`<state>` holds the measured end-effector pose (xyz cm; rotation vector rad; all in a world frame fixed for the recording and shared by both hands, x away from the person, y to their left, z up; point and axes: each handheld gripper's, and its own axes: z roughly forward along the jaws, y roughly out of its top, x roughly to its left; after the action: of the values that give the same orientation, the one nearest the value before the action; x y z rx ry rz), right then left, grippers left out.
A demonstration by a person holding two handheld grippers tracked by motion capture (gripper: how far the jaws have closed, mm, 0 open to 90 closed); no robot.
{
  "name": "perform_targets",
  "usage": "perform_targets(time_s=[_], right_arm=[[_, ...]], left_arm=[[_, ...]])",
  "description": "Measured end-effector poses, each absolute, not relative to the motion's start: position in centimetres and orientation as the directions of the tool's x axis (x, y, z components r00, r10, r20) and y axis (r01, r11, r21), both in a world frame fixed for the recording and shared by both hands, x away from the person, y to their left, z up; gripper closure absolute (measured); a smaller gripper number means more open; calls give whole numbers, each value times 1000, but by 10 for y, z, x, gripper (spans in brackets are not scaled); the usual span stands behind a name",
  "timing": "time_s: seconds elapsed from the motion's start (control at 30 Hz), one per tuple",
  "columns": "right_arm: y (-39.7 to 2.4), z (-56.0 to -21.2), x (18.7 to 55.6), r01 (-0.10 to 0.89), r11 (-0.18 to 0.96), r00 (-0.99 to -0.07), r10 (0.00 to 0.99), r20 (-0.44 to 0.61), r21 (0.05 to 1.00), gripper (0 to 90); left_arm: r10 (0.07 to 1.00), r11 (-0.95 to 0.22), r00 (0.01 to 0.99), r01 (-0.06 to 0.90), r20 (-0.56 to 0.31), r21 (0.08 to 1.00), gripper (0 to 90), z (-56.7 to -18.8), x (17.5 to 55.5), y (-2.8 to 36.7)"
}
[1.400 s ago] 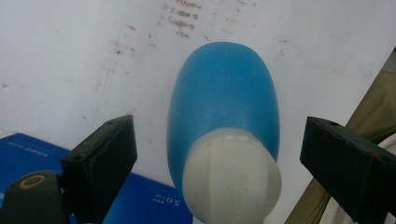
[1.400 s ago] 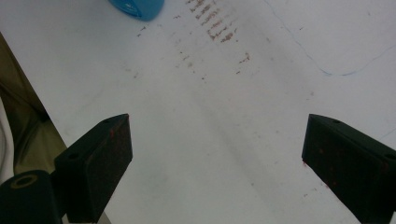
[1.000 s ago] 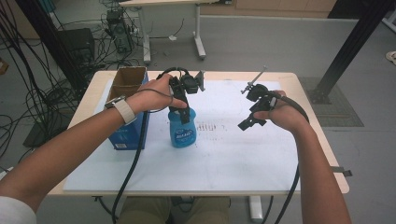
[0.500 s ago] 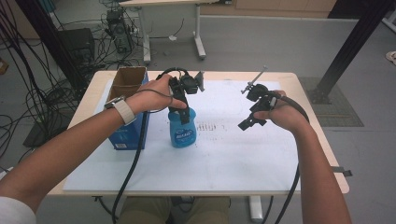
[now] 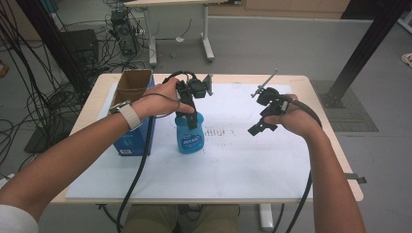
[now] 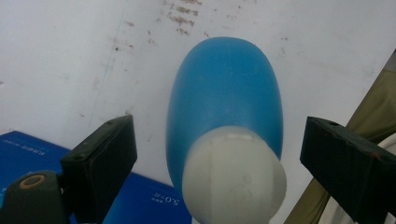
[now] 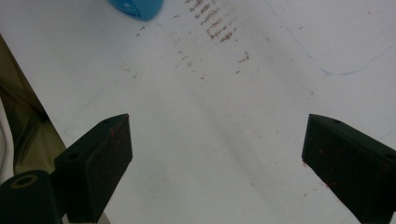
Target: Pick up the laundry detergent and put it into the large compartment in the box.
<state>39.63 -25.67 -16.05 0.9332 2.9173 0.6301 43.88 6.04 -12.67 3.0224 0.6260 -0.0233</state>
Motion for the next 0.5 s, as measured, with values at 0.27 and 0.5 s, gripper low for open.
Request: perform_targets(time_s=[0.27, 0.5], right_arm=[[-257, -160, 396, 555, 739, -821, 562, 106, 381, 85], [-256, -160, 396, 556, 739, -820, 562, 105, 381, 85]], left_arm=[[394, -917, 919, 395, -25, 52, 112, -127, 439, 61], [398, -915, 917, 399, -28, 52, 112, -128, 439, 61]])
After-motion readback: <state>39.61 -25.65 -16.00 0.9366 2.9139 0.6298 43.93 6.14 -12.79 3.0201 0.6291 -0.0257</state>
